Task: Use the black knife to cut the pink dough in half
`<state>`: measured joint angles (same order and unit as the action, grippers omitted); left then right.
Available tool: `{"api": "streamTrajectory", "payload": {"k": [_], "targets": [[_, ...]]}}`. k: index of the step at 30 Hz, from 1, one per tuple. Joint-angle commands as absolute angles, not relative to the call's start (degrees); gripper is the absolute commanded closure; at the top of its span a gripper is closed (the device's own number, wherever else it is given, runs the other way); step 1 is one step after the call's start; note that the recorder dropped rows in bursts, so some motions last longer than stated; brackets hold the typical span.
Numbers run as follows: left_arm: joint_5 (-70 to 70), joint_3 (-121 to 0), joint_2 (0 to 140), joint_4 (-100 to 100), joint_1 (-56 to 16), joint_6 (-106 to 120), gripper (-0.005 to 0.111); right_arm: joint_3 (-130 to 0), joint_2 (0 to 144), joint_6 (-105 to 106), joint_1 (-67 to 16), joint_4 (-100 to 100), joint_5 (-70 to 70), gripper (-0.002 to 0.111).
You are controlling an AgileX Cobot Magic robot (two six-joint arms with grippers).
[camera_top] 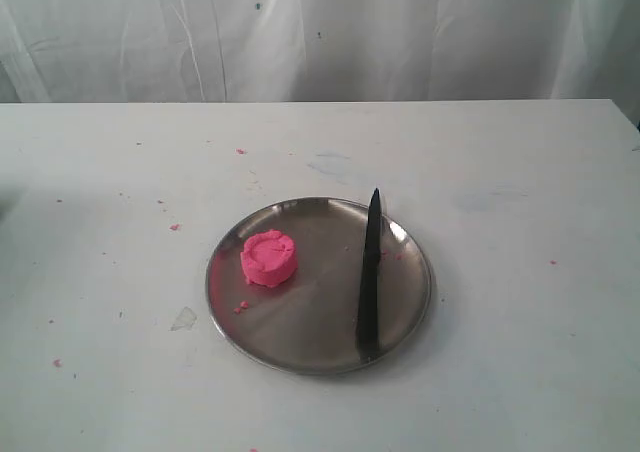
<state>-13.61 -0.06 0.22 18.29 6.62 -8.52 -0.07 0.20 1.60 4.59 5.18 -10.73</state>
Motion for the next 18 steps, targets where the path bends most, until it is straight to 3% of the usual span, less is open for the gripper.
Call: {"api": "streamTrajectory", "payload": {"k": [1,5,9,13,18], "targets": [[-13.49,0.00,0.00,18.49,6.71,-8.58,0.107,0.00,0.00,2.27,4.52,5.90,-1.74,0.108],[-13.49,0.00,0.00,18.49,6.71,-8.58,0.107,0.00,0.00,0.75,4.52,4.74,7.33,0.108],[-13.49,0.00,0.00,18.49,6.71,-8.58,0.107,0.00,0.00,-18.82,4.52,0.00,12.09,0.108],[-13.49,0.00,0.00,18.49,6.71,-8.58,0.107,0.00,0.00,-44.09,4.52,0.00,7.47,0.108],[-13.49,0.00,0.00,18.49,6.71,-8.58,0.107,0.00,0.00,-46.24,4.52,0.00,-3.10,0.108]]}}
